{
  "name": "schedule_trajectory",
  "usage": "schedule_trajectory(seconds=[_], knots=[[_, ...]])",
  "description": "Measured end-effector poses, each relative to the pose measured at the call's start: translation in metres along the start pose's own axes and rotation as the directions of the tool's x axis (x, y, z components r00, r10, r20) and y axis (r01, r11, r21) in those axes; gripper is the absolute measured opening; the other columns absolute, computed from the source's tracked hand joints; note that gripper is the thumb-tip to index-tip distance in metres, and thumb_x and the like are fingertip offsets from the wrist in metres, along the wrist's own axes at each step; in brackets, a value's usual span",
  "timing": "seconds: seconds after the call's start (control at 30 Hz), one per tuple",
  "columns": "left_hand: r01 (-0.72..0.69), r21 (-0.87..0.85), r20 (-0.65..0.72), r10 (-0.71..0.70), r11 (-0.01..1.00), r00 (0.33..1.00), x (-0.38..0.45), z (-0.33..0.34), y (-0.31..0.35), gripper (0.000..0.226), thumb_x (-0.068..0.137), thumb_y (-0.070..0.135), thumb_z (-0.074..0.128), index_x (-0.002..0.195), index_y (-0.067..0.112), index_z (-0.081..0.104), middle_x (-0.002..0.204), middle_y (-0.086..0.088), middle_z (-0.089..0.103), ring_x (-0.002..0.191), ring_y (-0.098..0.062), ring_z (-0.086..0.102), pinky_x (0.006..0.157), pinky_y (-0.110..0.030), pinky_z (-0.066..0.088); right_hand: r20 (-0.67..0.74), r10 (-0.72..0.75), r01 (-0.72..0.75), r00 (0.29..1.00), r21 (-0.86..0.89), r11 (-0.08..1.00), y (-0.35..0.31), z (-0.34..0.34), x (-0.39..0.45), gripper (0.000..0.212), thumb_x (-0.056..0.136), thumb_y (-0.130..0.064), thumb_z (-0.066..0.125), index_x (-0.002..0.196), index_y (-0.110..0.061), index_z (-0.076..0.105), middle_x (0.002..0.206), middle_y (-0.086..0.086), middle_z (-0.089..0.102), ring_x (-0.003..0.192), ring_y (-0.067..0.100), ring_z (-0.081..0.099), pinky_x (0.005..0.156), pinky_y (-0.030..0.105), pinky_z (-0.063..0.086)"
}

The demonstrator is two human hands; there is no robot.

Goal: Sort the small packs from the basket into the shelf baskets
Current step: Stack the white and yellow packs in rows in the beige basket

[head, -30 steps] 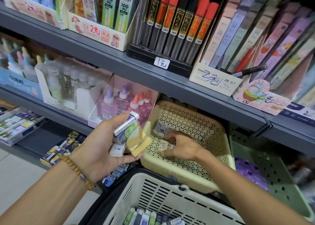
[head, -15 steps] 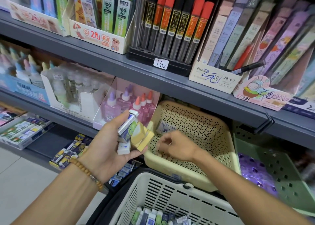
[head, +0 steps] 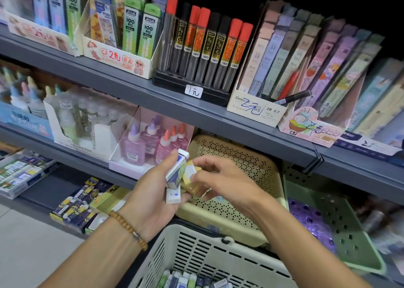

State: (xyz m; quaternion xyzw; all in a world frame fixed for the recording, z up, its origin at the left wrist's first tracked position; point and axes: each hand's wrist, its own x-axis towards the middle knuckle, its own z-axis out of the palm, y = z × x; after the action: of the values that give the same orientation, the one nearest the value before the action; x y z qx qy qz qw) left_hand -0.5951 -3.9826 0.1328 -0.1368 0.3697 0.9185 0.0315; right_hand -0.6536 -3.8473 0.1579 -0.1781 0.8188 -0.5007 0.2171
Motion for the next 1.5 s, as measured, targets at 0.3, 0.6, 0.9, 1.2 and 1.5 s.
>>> schedule_trajectory(seconds=[0.3,0.6,0.9,1.2,1.5], knots=[[0.007,0.093,-0.038,-0.003,0.996,0.999,0.004,0.002,-0.004,0.030,0.091,0.031,0.058,0.104,0.006,0.067,0.100,-0.014,0.074,0.090,-0.028,0.072,0.070,-0.046,0.060,0.048,0.109,-0.116,0.993,0.190,0.975,0.016,-0.017,0.013,0.015,0.087,-0.011,0.068,0.102,-0.012,0.070,0.086,0.004,0.072,0.068,0.011,0.066,0.059,0.026,0.054],[-0.010,-0.033,-0.206,0.003,0.999,0.979,0.005,-0.008,0.010,0.015,0.089,0.018,0.063,0.090,0.004,0.062,0.059,-0.008,0.063,0.050,-0.013,0.061,0.043,-0.019,0.052,0.184,0.364,-0.312,0.913,-0.259,0.914,0.072,-0.035,0.027,0.021,0.093,-0.015,0.064,0.112,-0.010,0.059,0.098,0.005,0.061,0.070,0.007,0.062,0.062,0.019,0.051],[0.026,0.022,-0.177,-0.022,0.999,0.984,0.008,-0.004,0.005,0.022,0.090,0.025,0.062,0.101,0.006,0.063,0.073,-0.010,0.062,0.056,-0.016,0.061,0.050,-0.021,0.055,0.113,0.237,-0.127,0.965,-0.589,0.798,0.074,-0.035,0.039,0.033,0.099,-0.039,0.051,0.132,-0.032,0.055,0.123,-0.012,0.059,0.110,0.008,0.056,0.093,0.025,0.041],[0.018,0.071,-0.164,-0.006,0.997,0.986,0.009,-0.007,0.004,0.023,0.089,0.027,0.064,0.092,0.004,0.066,0.067,-0.009,0.064,0.056,-0.017,0.063,0.047,-0.024,0.054,0.227,0.163,0.034,0.960,-0.673,0.739,0.077,-0.030,0.034,0.033,0.085,-0.027,0.073,0.113,-0.034,0.058,0.114,-0.008,0.056,0.102,0.010,0.052,0.088,0.028,0.043],[0.023,0.098,-0.152,-0.008,0.995,0.988,0.008,-0.004,0.003,0.021,0.089,0.028,0.063,0.090,0.007,0.065,0.074,-0.010,0.062,0.056,-0.018,0.063,0.047,-0.024,0.054,0.310,0.194,0.068,0.931,-0.668,0.741,0.079,-0.033,0.025,0.048,0.092,-0.019,0.063,0.137,-0.035,0.054,0.114,-0.018,0.045,0.108,0.005,0.044,0.107,0.031,0.038]])
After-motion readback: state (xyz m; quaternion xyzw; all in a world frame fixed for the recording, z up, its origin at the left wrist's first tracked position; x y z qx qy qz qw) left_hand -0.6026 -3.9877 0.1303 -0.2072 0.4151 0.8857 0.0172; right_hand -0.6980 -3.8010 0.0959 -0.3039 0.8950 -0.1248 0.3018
